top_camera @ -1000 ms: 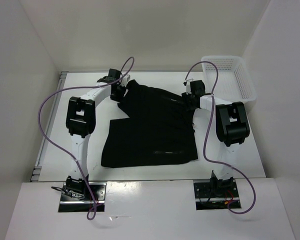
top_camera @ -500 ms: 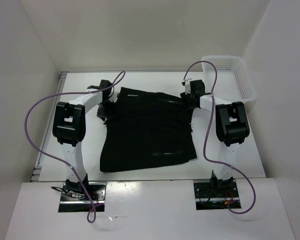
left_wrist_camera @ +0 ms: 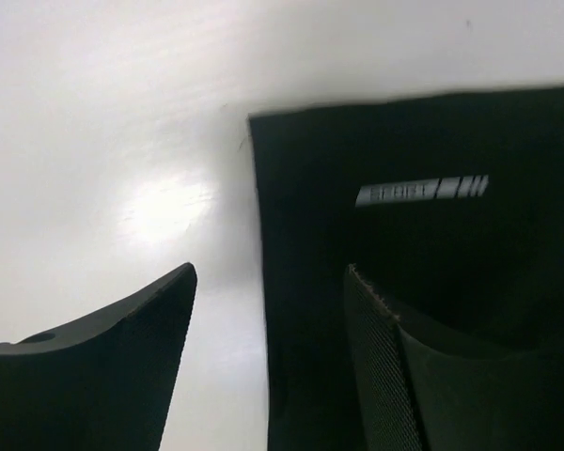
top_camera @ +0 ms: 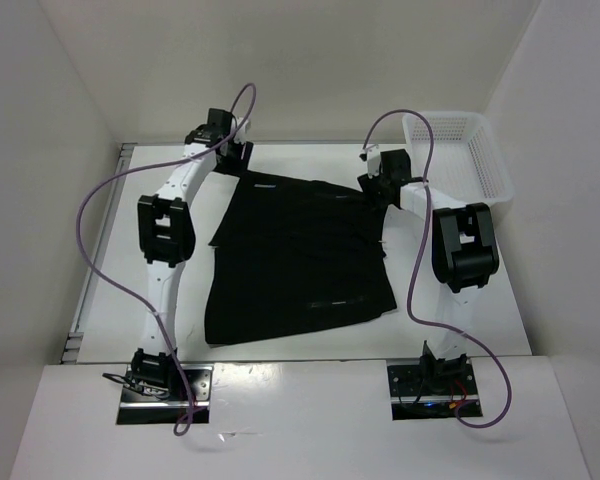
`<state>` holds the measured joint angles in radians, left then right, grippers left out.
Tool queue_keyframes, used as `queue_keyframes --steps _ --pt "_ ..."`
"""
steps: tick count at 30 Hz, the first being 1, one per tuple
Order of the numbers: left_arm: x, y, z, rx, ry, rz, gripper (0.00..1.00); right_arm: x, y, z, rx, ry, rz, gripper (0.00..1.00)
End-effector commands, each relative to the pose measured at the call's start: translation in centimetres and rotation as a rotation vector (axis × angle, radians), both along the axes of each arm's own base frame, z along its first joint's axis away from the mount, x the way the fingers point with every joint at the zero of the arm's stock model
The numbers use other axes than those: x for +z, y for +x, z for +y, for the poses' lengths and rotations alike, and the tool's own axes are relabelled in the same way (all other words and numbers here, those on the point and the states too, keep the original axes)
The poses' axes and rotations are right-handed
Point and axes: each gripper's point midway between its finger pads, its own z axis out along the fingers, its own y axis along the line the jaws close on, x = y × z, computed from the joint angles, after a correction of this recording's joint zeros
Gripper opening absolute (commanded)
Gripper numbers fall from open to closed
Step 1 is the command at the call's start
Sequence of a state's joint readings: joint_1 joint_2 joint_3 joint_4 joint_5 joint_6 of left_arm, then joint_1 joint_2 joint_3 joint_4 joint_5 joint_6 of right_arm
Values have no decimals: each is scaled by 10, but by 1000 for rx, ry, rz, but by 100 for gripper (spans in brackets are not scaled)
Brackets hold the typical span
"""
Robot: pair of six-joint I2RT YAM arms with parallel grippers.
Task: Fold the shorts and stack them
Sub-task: Flatten the shorts out, then fold the shorts
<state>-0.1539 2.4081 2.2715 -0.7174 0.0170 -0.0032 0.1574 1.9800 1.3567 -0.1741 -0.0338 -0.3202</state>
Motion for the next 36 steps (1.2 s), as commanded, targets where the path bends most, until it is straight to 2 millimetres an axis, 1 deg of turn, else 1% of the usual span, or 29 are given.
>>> queue_keyframes --steps 1,2,3,4,5,7,8,9,11,12,13,15,16,18,20,21,22,23,24,25,26,27,28,29,31,32,33,34,36 --pt "-15 23 -24 -52 -40 -20 72 26 23 5 18 3 -82 57" --pt "-35 27 -25 -52 -37 3 73 25 25 5 18 3 -82 58" --pt "-39 29 -27 -57 -43 10 75 25 25 5 18 3 -82 60" --pt "-39 34 -29 -63 -52 1 76 25 25 5 18 3 -82 62" --pt "-37 48 -32 -64 -57 -38 76 22 27 6 18 2 -79 63" --pt "-38 51 -34 -71 -67 -45 78 17 27 4 12 -6 -71 64" --pt "-46 52 -34 -71 -66 -40 78 11 26 4 2 2 -57 66" --pt "-40 53 -41 -81 -69 -55 79 6 26 2 -9 -10 -50 66" --pt "-50 51 -40 -80 -66 -35 80 2 26 2 -9 -11 -41 66" --pt "-50 50 -46 -89 -66 -35 80 -4 25 1 -8 -13 -30 66" --pt "-60 47 -46 -89 -63 -14 80 -4 25 3 -2 -7 -29 66" --pt "-64 47 -43 -81 -52 -6 80 -19 21 5 8 -3 10 66" --pt "-73 44 -43 -80 -49 12 80 -21 18 7 17 5 24 66" --pt "-76 38 -45 -91 -60 40 80 -31 16 6 17 2 44 66" --pt "-87 31 -47 -101 -71 78 77 -33 13 8 26 9 57 64" --pt "-91 29 -47 -101 -69 90 74 -37 12 10 40 11 66 62" --pt "-92 27 -46 -100 -68 99 69 -39 9 11 48 17 78 57" --pt "-92 27 -46 -100 -68 99 56 -39 9 11 48 17 78 53" --pt "-98 23 -48 -106 -75 120 48 -39 9 11 48 17 78 49" --pt "-98 22 -49 -111 -82 122 39 -47 6 11 47 15 96 39" --pt "-98 22 -49 -111 -82 122 19 -47 6 11 47 15 96 34" --pt "-98 22 -49 -111 -82 122 12 -47 6 11 47 15 96 29" --pt "-92 25 -50 -112 -84 105 6 -47 6 11 47 15 96 22" --pt "-81 28 -50 -113 -88 83 2 -42 6 11 48 16 87 19" --pt "-69 33 -48 -103 -76 51 0 -33 11 9 62 -6 61 14" --pt "-48 42 -48 -100 -77 -11 0 -28 15 9 71 -13 47 10" --pt "-34 46 -44 -86 -63 -46 0 -20 17 9 79 -18 30 8" --pt "-19 50 -42 -78 -58 -83 0 -8 22 6 82 -37 -2 7" --pt "26 60 -38 -57 -49 -188 0 14 32 5 85 -56 -59 5"
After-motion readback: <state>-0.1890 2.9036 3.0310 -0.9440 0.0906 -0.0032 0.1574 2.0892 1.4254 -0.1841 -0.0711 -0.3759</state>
